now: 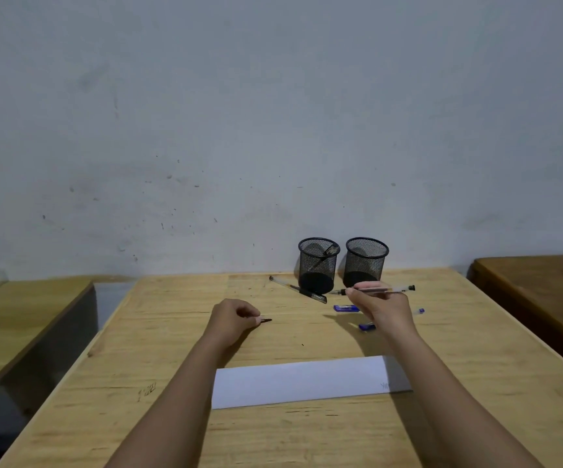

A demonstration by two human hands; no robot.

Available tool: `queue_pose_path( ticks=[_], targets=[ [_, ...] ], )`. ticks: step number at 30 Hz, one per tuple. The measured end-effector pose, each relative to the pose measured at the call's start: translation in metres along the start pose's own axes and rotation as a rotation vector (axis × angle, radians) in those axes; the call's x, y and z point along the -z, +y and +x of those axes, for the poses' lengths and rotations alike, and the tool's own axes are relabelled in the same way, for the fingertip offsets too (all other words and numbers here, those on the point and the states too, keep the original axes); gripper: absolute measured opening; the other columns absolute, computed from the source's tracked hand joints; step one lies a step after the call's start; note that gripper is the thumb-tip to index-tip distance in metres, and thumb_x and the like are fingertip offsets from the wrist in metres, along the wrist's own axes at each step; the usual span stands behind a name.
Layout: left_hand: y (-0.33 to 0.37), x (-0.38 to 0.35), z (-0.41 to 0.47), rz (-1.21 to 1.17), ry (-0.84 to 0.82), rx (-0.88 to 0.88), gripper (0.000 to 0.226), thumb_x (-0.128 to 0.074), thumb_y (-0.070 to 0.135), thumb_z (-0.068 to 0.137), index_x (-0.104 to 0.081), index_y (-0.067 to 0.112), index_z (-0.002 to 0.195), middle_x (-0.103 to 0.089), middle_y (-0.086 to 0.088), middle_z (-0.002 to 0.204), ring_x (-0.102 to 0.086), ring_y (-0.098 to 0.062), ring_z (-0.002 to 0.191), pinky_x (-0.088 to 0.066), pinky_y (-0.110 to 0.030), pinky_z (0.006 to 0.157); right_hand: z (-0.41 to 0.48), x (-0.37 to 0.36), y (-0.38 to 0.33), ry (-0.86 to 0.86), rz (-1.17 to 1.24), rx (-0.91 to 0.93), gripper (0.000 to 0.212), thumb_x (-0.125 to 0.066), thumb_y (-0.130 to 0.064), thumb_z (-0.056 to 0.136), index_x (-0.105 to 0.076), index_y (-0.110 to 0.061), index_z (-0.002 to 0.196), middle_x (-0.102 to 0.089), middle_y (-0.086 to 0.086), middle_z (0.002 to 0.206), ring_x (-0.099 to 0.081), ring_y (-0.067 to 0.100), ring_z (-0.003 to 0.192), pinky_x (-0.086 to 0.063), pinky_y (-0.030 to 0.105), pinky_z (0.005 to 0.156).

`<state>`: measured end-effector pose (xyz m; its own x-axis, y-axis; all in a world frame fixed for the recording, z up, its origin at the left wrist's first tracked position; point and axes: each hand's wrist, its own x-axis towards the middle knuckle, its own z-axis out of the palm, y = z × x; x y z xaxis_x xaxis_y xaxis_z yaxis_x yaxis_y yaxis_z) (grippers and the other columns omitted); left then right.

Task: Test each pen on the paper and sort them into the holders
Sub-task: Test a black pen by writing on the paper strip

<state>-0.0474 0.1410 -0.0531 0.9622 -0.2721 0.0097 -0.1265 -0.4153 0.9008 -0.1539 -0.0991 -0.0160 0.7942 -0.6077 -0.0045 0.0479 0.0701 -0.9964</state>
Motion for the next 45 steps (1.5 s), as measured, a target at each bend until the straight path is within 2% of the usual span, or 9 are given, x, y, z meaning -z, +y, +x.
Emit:
queue_pose_path(
  ticks=[7, 10, 12, 15, 21, 25, 31, 36, 45],
  targets=[
    [-0.004, 0.004, 0.012, 0.154, -0.035, -0.044, 0.007, -0.073, 0.008, 0.076, -0.07, 0.013, 0.078, -0.068, -0.004, 0.086, -0.061, -0.018, 0.084, -0.045, -0.02, 0.072, 0.007, -0.008, 0.01, 0.034, -0.053, 0.001, 0.015, -0.078, -0.01, 0.071, -0.069, -0.007, 0.082, -0.066, 0.011, 0.076, -0.06, 0.018, 0.072, -0.049, 0.024, 0.067],
    [-0.001, 0.008, 0.013, 0.169, -0.043, -0.04, 0.007, -0.072, 0.012, 0.078, -0.068, 0.012, 0.084, -0.067, -0.003, 0.09, -0.061, -0.017, 0.086, -0.047, -0.022, 0.073, 0.007, -0.008, 0.01, 0.048, -0.059, 0.008, 0.01, -0.076, -0.01, 0.073, -0.069, -0.008, 0.08, -0.066, 0.013, 0.075, -0.061, 0.022, 0.075, -0.049, 0.027, 0.07],
    [0.007, 0.008, 0.013, 0.212, -0.041, -0.079, 0.006, -0.069, 0.016, 0.082, -0.068, 0.013, 0.087, -0.068, -0.004, 0.096, -0.062, -0.019, 0.092, -0.044, -0.022, 0.073, 0.007, -0.006, 0.009, 0.059, -0.071, 0.025, 0.005, -0.074, -0.011, 0.073, -0.07, -0.012, 0.074, -0.069, 0.02, 0.081, -0.066, 0.029, 0.085, -0.053, 0.038, 0.081],
    [0.03, 0.003, 0.005, 0.254, -0.038, -0.2, 0.012, -0.064, 0.015, 0.085, -0.07, 0.01, 0.095, -0.069, -0.006, 0.101, -0.062, -0.017, 0.096, -0.043, -0.017, 0.073, 0.002, 0.001, 0.006, 0.073, -0.091, 0.036, 0.005, -0.075, -0.015, 0.071, -0.07, -0.015, 0.07, -0.071, 0.018, 0.085, -0.067, 0.032, 0.094, -0.053, 0.047, 0.089],
    [0.085, -0.041, -0.049, 0.208, -0.117, -0.57, 0.017, -0.058, 0.015, 0.089, -0.07, 0.011, 0.1, -0.069, -0.002, 0.103, -0.062, -0.012, 0.096, -0.048, -0.023, 0.089, -0.018, 0.022, -0.009, 0.075, -0.051, 0.07, 0.006, -0.074, -0.011, 0.074, -0.069, -0.013, 0.071, -0.072, 0.015, 0.084, -0.069, 0.031, 0.091, -0.054, 0.041, 0.09],
    [0.082, -0.086, -0.087, 0.382, -0.188, -0.768, 0.024, -0.052, 0.022, 0.092, -0.066, 0.015, 0.11, -0.065, 0.001, 0.114, -0.054, -0.011, 0.108, -0.044, -0.028, 0.091, -0.035, 0.045, -0.009, 0.078, -0.011, 0.118, 0.007, -0.071, -0.006, 0.077, -0.067, -0.009, 0.074, -0.07, 0.013, 0.078, -0.07, 0.026, 0.081, -0.057, 0.031, 0.079],
    [0.053, -0.119, -0.096, 0.683, -0.218, -0.849, 0.03, -0.041, 0.026, 0.094, -0.06, 0.014, 0.113, -0.06, -0.001, 0.125, -0.048, -0.018, 0.121, -0.045, -0.035, 0.093, -0.058, 0.07, 0.004, 0.04, 0.025, 0.077, 0.005, -0.066, -0.003, 0.082, -0.062, -0.005, 0.081, -0.065, 0.011, 0.081, -0.063, 0.018, 0.073, -0.056, 0.019, 0.064],
    [0.043, -0.128, -0.088, 0.705, -0.304, -0.773, 0.039, -0.037, 0.028, 0.099, -0.049, 0.018, 0.135, -0.043, 0.001, 0.146, -0.033, -0.013, 0.139, -0.03, -0.025, 0.107, -0.058, 0.074, 0.024, 0.05, -0.021, 0.07, 0.012, -0.07, -0.001, 0.075, -0.06, -0.008, 0.077, -0.064, 0.009, 0.071, -0.061, 0.02, 0.07, -0.052, 0.03, 0.066],
    [0.033, -0.132, -0.087, 0.716, -0.435, -0.638, 0.046, -0.028, 0.038, 0.1, -0.031, 0.026, 0.145, -0.022, 0.006, 0.156, -0.016, -0.009, 0.144, -0.018, -0.029, 0.116, -0.052, 0.071, 0.037, -0.027, -0.105, 0.087, 0.032, -0.067, 0.006, 0.071, -0.042, -0.011, 0.059, -0.05, 0.006, 0.05, -0.046, 0.011, 0.041, -0.039, 0.019, 0.041]
  ],
)
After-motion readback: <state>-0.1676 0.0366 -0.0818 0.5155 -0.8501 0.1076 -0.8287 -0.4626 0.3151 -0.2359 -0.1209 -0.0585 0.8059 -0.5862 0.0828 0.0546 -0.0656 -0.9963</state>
